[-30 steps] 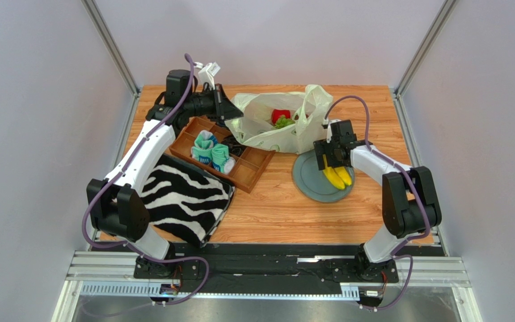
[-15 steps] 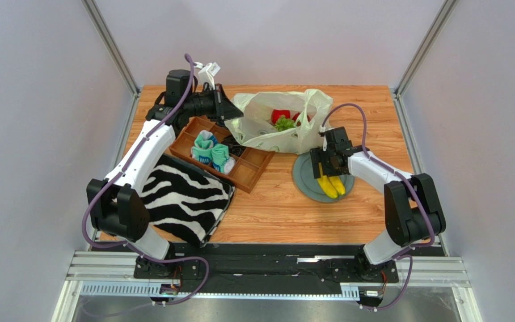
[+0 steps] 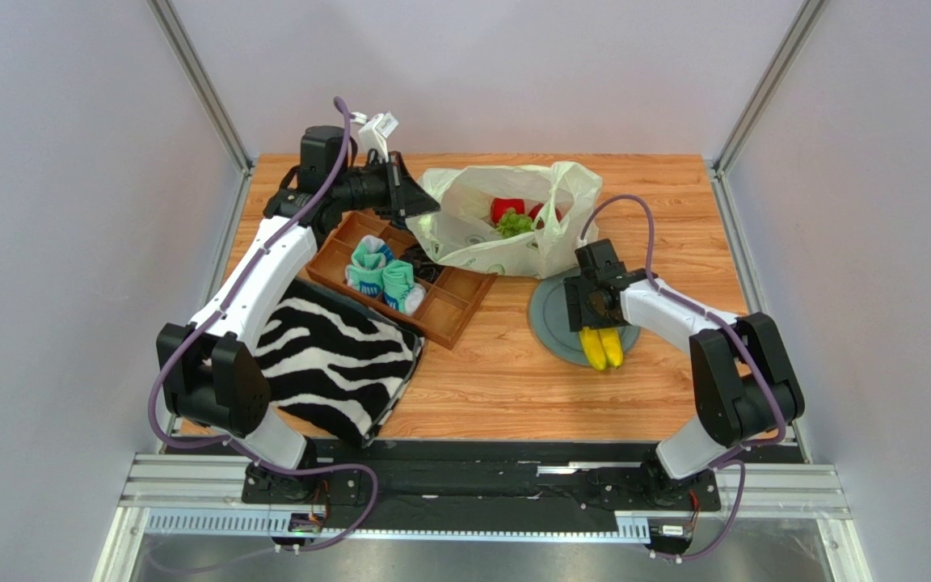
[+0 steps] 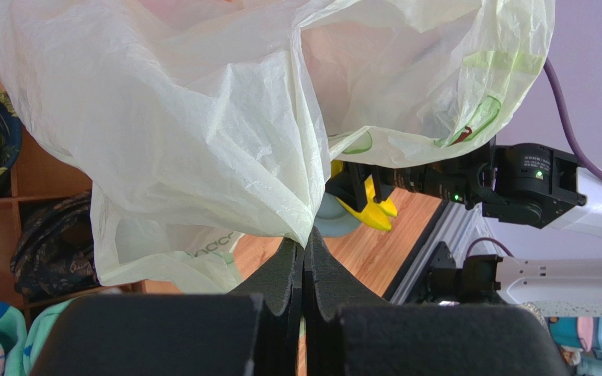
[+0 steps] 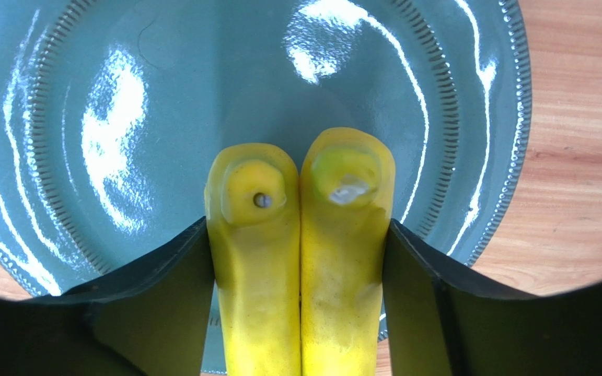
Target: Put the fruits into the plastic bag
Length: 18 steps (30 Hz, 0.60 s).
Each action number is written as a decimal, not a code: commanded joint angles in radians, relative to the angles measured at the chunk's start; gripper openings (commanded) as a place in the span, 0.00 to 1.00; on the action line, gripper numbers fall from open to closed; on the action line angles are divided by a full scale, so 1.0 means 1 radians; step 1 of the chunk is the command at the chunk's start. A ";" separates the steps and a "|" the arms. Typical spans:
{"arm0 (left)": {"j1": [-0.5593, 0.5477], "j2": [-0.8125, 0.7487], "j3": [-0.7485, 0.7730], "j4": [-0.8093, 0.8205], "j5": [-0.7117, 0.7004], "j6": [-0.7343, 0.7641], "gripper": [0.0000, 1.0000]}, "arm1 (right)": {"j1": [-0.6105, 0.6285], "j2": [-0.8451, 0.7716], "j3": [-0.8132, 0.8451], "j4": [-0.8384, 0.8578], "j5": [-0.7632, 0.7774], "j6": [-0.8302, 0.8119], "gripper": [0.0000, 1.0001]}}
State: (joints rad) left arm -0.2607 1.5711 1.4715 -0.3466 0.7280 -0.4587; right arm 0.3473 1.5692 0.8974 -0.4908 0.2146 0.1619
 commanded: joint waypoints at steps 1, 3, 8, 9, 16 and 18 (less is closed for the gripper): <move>0.006 -0.019 0.000 0.032 0.011 0.006 0.00 | 0.001 -0.012 0.005 -0.032 0.052 0.033 0.51; 0.006 -0.020 0.000 0.032 0.013 0.005 0.00 | 0.001 -0.040 0.012 -0.043 0.065 0.042 0.48; 0.005 -0.023 0.000 0.032 0.013 0.003 0.00 | 0.001 -0.148 0.044 -0.110 0.118 0.065 0.39; 0.006 -0.023 0.000 0.034 0.013 0.003 0.00 | -0.001 -0.211 0.047 -0.120 0.132 0.071 0.38; 0.005 -0.031 -0.004 0.041 0.016 -0.003 0.00 | 0.170 -0.587 0.081 -0.044 0.246 0.102 0.27; 0.005 -0.034 -0.007 0.050 0.024 -0.011 0.00 | 0.243 -0.629 0.122 0.000 0.253 0.081 0.26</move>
State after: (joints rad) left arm -0.2611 1.5707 1.4715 -0.3450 0.7288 -0.4595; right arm 0.4633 1.0538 0.9325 -0.6086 0.4076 0.2470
